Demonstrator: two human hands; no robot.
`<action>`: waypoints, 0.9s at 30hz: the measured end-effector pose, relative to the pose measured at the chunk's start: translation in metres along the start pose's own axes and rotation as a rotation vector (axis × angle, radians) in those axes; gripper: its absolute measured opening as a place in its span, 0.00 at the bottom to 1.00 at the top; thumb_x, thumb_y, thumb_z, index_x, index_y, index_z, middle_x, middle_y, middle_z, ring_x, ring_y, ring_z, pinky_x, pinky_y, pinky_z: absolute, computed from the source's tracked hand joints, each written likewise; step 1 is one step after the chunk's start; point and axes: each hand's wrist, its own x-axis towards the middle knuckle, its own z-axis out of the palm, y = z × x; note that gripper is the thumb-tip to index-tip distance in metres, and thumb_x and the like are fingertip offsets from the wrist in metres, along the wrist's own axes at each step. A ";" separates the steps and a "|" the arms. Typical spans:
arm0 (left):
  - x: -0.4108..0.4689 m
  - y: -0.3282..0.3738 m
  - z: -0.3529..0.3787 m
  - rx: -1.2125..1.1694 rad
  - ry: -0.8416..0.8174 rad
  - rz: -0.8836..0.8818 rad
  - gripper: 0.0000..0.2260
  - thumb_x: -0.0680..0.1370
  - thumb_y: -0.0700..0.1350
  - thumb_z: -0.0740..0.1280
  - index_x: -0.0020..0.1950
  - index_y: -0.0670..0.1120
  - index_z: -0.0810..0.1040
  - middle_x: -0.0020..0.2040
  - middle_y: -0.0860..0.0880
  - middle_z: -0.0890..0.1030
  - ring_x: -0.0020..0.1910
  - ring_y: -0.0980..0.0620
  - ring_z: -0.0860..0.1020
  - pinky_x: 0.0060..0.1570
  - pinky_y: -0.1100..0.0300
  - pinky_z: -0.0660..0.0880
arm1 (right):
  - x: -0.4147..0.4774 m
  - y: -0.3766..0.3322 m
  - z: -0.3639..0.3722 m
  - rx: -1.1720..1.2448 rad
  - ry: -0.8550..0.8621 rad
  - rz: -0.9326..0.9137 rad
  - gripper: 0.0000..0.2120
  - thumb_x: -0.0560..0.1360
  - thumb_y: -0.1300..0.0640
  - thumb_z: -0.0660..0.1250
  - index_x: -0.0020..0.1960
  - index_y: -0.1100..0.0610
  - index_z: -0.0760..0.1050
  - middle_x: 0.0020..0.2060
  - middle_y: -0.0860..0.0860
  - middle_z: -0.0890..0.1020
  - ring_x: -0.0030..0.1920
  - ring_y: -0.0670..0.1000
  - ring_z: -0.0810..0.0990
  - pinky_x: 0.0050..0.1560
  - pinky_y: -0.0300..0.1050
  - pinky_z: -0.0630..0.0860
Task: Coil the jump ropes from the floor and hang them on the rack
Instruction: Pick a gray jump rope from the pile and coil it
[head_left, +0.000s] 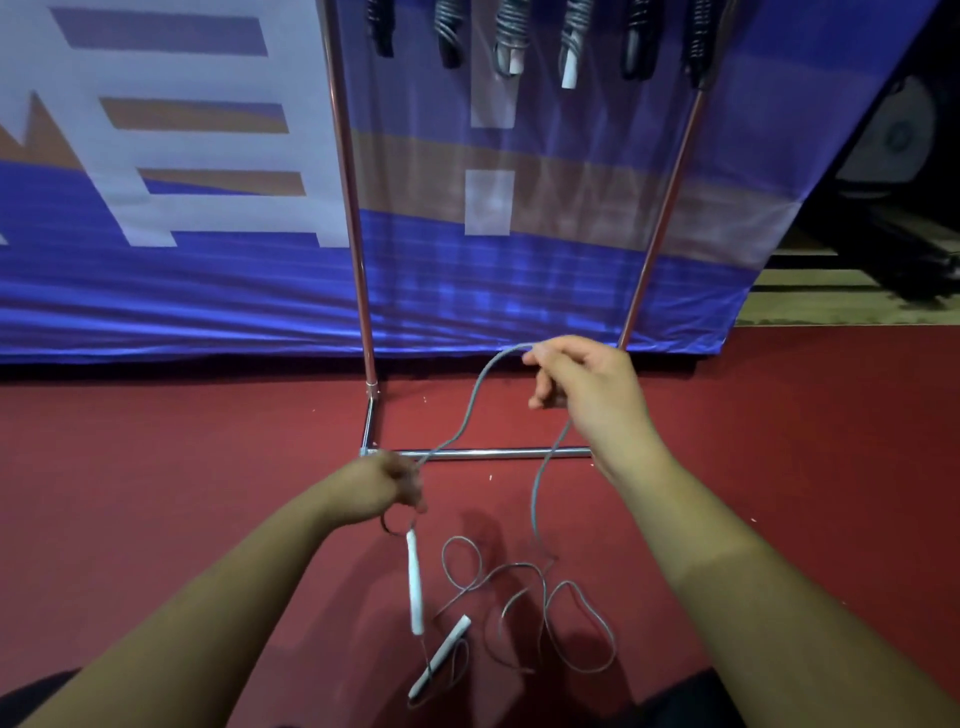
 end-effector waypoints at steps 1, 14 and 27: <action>0.001 0.004 -0.003 -0.075 0.055 0.017 0.10 0.82 0.36 0.63 0.41 0.41 0.76 0.32 0.50 0.83 0.40 0.50 0.83 0.44 0.59 0.77 | 0.003 0.009 -0.006 -0.178 0.021 0.018 0.11 0.79 0.62 0.65 0.39 0.58 0.81 0.24 0.51 0.77 0.27 0.48 0.78 0.36 0.41 0.76; -0.017 0.069 -0.022 -0.089 0.200 0.364 0.05 0.81 0.43 0.66 0.46 0.45 0.75 0.30 0.49 0.78 0.24 0.49 0.74 0.28 0.59 0.71 | -0.017 0.026 0.026 -0.491 -0.540 -0.017 0.06 0.78 0.57 0.69 0.46 0.59 0.81 0.34 0.48 0.81 0.31 0.40 0.74 0.36 0.40 0.72; 0.005 0.006 -0.021 0.112 -0.055 0.134 0.12 0.74 0.35 0.74 0.42 0.44 0.71 0.54 0.49 0.84 0.45 0.65 0.81 0.49 0.65 0.76 | 0.003 0.012 0.015 0.334 -0.022 0.121 0.11 0.82 0.61 0.60 0.44 0.60 0.77 0.26 0.50 0.72 0.26 0.49 0.71 0.31 0.43 0.68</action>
